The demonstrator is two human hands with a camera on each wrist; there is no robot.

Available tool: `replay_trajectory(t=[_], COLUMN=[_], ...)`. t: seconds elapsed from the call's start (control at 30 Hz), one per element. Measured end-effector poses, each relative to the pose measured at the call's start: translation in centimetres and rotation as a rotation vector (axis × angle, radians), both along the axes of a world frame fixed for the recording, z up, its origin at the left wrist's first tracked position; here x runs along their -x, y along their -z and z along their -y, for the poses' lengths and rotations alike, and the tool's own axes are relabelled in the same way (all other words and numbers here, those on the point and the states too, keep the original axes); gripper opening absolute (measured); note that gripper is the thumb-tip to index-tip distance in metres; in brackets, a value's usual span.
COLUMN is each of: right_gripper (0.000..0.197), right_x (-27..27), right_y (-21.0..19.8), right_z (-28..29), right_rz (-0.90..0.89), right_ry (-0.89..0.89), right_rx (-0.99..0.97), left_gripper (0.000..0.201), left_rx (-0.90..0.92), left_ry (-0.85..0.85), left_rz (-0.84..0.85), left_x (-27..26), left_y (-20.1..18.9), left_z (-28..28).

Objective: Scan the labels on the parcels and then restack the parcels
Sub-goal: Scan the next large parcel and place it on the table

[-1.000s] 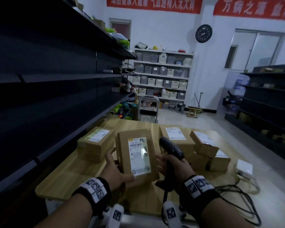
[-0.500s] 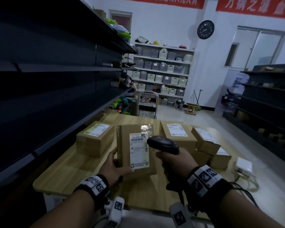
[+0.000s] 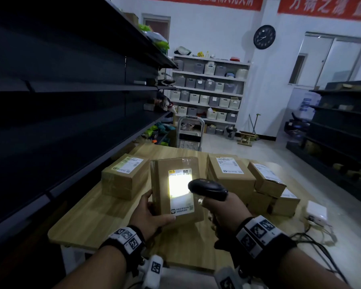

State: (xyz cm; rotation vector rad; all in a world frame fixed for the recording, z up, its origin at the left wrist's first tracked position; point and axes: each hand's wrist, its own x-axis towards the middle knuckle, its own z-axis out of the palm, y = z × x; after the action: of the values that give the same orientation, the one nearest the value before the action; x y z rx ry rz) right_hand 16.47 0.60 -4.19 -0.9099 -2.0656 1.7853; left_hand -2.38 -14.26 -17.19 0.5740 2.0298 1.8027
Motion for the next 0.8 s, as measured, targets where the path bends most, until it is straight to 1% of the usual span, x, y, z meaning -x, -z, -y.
replay_trajectory(t=[0.1, 0.23, 0.4, 0.57, 0.7, 0.8], right_gripper=[0.023, 0.021, 0.016, 0.014, 0.019, 0.021], right_x=[-0.2, -0.5, -0.6, -1.0, -1.7, -1.8], right_y=[0.0, -0.3, -0.7, -1.0, -1.1, -0.8], right_z=[0.0, 0.1, 0.3, 0.4, 0.4, 0.3], right_rz=[-0.002, -0.004, -0.007, -0.018, -0.021, -0.029], right_ry=[-0.003, -0.015, -0.012, -0.022, -0.047, -0.031], right_rx=[0.000, 0.011, 0.017, 0.033, 0.069, 0.084], left_gripper=[0.122, 0.125, 0.113, 0.109, 0.108, 0.108], left_rx=[-0.017, -0.037, -0.056, -0.085, -0.101, -0.119], left_ry=[-0.009, -0.028, -0.012, -0.016, -0.025, -0.047], left_rz=[-0.006, 0.012, 0.008, 0.016, 0.027, 0.042], left_x=[0.0, 0.1, -0.4, -0.7, -0.8, -0.6], left_y=[0.1, 0.3, -0.4, -0.8, -0.8, -0.8], left_z=[0.0, 0.0, 0.2, 0.2, 0.3, 0.3])
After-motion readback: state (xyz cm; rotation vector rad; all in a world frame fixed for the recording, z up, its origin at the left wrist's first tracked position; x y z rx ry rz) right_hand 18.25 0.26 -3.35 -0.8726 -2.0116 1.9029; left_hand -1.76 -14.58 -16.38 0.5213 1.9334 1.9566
